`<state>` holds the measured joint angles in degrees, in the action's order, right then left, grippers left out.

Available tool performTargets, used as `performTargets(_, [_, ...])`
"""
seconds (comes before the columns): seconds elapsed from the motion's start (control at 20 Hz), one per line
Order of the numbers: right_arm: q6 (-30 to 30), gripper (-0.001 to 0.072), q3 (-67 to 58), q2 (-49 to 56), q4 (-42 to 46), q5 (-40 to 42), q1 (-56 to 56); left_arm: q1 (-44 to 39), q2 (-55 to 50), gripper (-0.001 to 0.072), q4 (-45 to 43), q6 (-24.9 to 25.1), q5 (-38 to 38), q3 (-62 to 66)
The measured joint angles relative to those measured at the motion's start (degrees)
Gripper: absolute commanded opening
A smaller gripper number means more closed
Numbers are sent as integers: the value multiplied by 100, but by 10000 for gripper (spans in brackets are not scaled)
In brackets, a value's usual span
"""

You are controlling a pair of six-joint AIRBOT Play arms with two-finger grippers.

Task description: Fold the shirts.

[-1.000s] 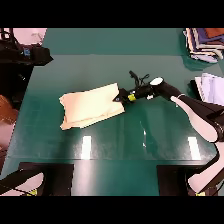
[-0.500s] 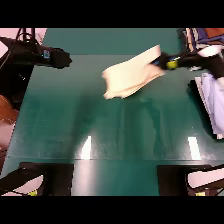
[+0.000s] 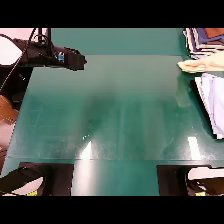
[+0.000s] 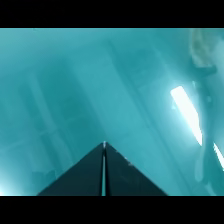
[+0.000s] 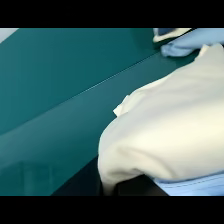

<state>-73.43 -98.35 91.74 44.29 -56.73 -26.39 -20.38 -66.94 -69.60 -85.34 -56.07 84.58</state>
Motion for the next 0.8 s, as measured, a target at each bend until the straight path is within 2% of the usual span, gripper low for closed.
performTargets(0.3, [0, 13, -492, -17, -457, 103, -610, -50, -2, 23, 37, -28, 42, 0])
performTargets(0.6, [-133, 13, -1506, -105, -387, -1056, -1056, -57, 0, 23, 42, -26, 35, 0])
performTargets(0.8, [-234, 14, -1014, -706, 33, -1604, -1432, -57, 0, 23, 42, -26, -22, 0])
